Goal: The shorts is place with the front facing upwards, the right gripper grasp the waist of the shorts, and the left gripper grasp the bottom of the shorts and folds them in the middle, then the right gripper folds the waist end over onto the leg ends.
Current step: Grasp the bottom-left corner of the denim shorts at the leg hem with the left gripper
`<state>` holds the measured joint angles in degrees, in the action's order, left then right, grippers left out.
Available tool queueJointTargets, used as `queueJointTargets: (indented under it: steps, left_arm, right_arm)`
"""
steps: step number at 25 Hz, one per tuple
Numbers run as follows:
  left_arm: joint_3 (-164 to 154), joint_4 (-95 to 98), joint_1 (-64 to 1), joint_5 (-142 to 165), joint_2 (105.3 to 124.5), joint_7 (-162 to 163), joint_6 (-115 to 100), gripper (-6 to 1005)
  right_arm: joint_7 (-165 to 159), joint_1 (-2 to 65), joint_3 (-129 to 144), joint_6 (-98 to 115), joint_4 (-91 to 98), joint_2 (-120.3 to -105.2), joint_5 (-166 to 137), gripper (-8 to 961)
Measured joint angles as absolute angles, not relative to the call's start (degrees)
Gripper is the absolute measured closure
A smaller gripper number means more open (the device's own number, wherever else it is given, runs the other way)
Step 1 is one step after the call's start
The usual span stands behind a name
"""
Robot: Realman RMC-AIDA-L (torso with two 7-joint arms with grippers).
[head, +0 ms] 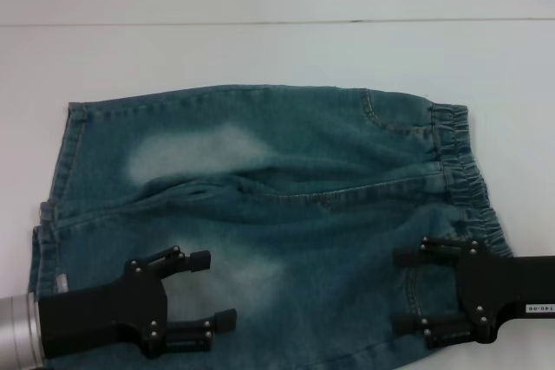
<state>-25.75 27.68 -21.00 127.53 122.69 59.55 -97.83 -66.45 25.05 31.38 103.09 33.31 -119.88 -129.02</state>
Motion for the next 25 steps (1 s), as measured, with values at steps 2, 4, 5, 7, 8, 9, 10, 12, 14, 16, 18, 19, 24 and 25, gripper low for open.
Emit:
queueJointTargets:
  steps: [2, 4, 5, 7, 8, 9, 10, 12, 14, 16, 18, 19, 24, 25]
  left_arm:
    - [-25.75, 27.69, -21.00, 127.53, 122.70, 59.54, -97.83, 66]
    - [-25.75, 27.68, -21.00, 127.53, 122.70, 59.53, -97.82, 66]
    - [-25.75, 27.68, -21.00, 127.53, 122.70, 59.53, -97.83, 66]
    - [-25.75, 27.68, -21.00, 127.53, 122.70, 59.53, -97.91, 66]
    - [-25.68, 27.70, -21.00, 127.53, 122.70, 59.55, -98.14, 66]
    - [-25.44, 27.87, -20.95, 127.51, 122.70, 59.63, -98.62, 66]
    - [-24.98, 28.27, -20.77, 127.44, 122.69, 59.78, -99.34, 67]
    - [-23.32, 29.75, -20.03, 127.22, 122.61, 60.33, -101.00, 67]
    - [-20.29, 32.07, -18.96, 127.05, 122.49, 61.11, -103.43, 67]
    - [-18.04, 34.01, -18.00, 127.00, 122.30, 61.85, -105.86, 67]
    - [-16.85, 36.07, -17.04, 126.99, 122.11, 63.39, -107.74, 67]
    - [-16.44, 37.34, -16.43, 126.99, 122.05, 64.64, -108.52, 67]
    - [-15.17, 44.96, -12.62, 126.99, 121.91, 73.18, -112.18, 68]
    - [-14.81, 46.11, -11.94, 126.99, 121.91, 74.36, -113.23, 68]
  right_arm:
    - [-66.45, 25.05, 31.37, 103.09, 33.31, -119.88, -129.02, 15]
    - [-66.44, 25.05, 31.38, 103.09, 33.31, -119.88, -129.02, 15]
    - [-66.45, 25.04, 31.37, 103.09, 33.31, -119.88, -129.02, 15]
    - [-66.45, 25.04, 31.37, 103.09, 33.31, -119.88, -129.02, 16]
    - [-66.44, 25.05, 31.38, 103.09, 33.31, -119.88, -129.02, 16]
    - [-66.45, 25.04, 31.37, 103.09, 33.31, -119.88, -129.02, 16]
    - [-66.45, 25.03, 31.37, 103.09, 33.31, -119.88, -129.02, 16]
    - [-66.44, 24.95, 31.32, 103.09, 33.31, -119.88, -129.03, 17]
    - [-66.44, 24.90, 31.14, 103.09, 33.32, -119.85, -129.02, 17]
    - [-66.45, 24.89, 30.98, 103.16, 33.49, -119.83, -129.02, 18]
    - [-66.48, 24.82, 30.83, 103.44, 33.72, -119.82, -129.02, 18]
    - [-66.50, 24.71, 30.71, 103.60, 33.81, -119.81, -129.03, 18]
    - [-66.59, 23.86, 29.62, 105.13, 33.95, -119.64, -129.02, 19]
    - [-66.60, 23.63, 29.09, 105.66, 33.98, -119.61, -129.03, 20]
